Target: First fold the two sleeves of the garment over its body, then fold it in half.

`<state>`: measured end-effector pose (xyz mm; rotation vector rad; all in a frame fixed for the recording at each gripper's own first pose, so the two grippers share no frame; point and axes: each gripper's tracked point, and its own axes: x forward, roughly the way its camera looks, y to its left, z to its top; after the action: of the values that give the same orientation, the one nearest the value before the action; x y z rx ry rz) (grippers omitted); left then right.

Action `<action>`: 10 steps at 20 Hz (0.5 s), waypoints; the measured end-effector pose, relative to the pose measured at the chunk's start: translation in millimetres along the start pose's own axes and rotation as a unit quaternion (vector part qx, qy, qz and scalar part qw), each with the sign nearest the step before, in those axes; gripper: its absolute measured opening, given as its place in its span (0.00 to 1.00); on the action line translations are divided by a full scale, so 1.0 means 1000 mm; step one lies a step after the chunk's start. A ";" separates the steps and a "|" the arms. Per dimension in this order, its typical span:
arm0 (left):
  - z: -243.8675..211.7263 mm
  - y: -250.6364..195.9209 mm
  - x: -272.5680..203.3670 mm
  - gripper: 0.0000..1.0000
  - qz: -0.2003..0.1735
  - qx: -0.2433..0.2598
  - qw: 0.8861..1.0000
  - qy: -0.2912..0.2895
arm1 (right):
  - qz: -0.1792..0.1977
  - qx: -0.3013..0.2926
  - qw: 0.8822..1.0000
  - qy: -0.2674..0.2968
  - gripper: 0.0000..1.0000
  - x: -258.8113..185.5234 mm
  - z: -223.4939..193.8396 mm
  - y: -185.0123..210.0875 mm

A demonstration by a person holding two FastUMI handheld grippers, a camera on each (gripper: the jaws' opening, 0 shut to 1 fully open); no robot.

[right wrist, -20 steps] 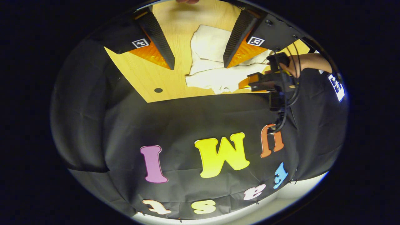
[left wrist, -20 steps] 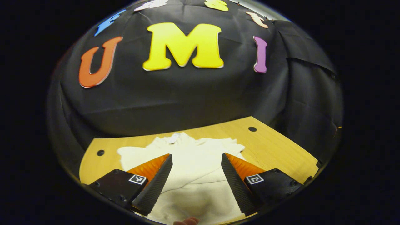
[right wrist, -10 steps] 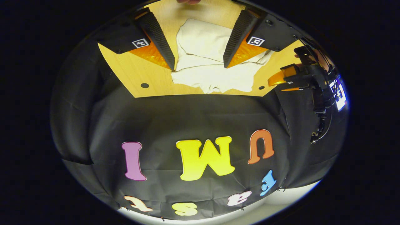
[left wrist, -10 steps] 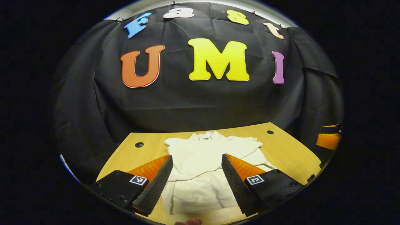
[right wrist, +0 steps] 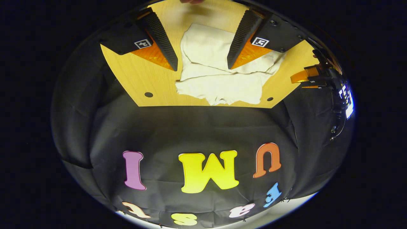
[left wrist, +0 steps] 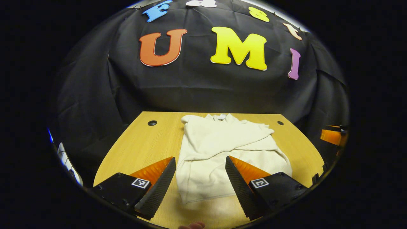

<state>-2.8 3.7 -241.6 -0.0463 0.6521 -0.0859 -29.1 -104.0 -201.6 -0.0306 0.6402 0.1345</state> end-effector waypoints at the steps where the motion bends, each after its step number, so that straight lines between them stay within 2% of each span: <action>1: -0.012 0.002 0.001 0.99 -0.004 -0.003 1.000 0.016 | -0.004 0.004 1.000 0.008 0.98 0.001 -0.007 -0.004; 4: -0.048 0.012 0.006 1.00 -0.011 -0.015 0.998 0.065 | -0.014 0.016 0.999 0.039 0.97 0.004 -0.029 -0.016; 5: -0.059 0.017 0.007 1.00 -0.013 -0.019 0.997 0.077 | -0.017 0.021 0.998 0.048 0.94 0.006 -0.037 -0.020; 6: -0.069 0.017 0.008 1.00 -0.021 -0.025 0.995 0.091 | -0.023 0.026 0.998 0.058 0.98 0.006 -0.044 -0.025; 10: -0.102 0.026 0.014 1.00 -0.034 -0.045 0.989 0.135 | -0.032 0.052 0.993 0.103 0.98 0.009 -0.078 -0.039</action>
<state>-52.2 26.7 -333.1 -0.1458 0.9257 -0.1299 -63.4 -147.1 -269.7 0.0354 0.8506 0.0353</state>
